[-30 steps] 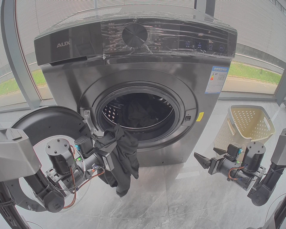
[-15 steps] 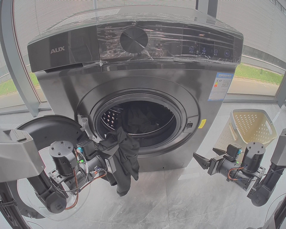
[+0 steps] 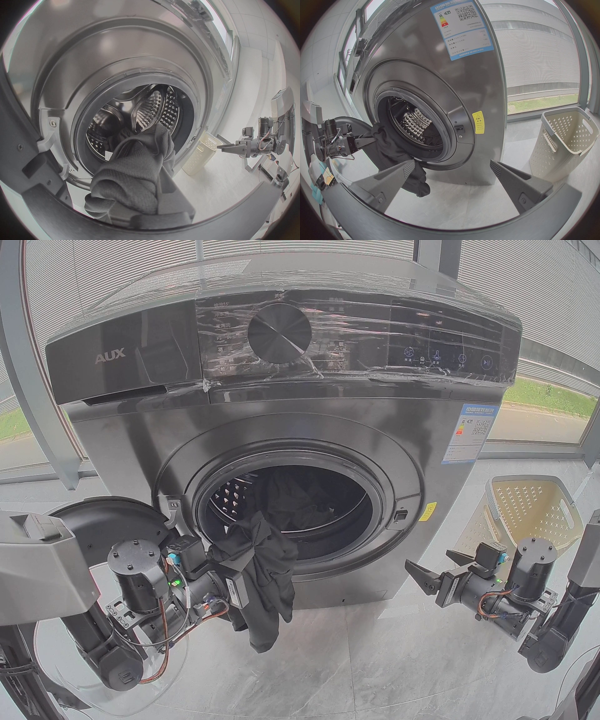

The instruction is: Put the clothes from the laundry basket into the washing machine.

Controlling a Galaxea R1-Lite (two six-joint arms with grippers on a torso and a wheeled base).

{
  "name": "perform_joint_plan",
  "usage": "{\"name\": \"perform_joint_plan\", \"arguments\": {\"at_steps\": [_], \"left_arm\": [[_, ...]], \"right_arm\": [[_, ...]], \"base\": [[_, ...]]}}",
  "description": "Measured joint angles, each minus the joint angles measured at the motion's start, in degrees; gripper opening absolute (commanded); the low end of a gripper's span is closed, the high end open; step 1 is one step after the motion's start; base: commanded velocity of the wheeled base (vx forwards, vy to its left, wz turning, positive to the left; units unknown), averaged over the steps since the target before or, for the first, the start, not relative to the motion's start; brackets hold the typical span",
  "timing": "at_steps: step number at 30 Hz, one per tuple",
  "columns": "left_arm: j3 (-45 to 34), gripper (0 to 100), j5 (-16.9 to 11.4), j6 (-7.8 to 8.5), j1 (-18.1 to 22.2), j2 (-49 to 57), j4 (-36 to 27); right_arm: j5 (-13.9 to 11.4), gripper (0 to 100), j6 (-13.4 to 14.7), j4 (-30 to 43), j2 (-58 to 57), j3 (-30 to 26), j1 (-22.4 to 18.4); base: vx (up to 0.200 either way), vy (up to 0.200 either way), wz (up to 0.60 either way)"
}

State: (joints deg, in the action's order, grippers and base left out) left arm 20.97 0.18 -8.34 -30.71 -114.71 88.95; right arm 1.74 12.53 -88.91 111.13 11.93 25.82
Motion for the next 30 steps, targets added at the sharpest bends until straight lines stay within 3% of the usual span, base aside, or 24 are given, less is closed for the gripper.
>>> {"name": "perform_joint_plan", "arguments": {"at_steps": [10, 19, 30], "left_arm": [[-0.6, 0, 0.1, -0.15, -1.1, -0.3, 0.0], [-0.8, 0, 0.9, 0.16, -4.4, -1.1, 0.0], [12.3, 0, 1.6, 0.09, -6.8, -11.4, 0.0]], "right_arm": [[0.0, 100, 0.0, 0.0, -0.3, -0.5, 1.2], [0.0, 100, -0.3, 0.0, -3.5, -3.4, 7.5], [0.3, 100, -1.4, 0.1, -4.7, -5.5, 12.0]], "base": [[0.0, 0.0, 0.0], [0.0, 0.0, 0.0], [0.0, 0.0, 0.0]]}}
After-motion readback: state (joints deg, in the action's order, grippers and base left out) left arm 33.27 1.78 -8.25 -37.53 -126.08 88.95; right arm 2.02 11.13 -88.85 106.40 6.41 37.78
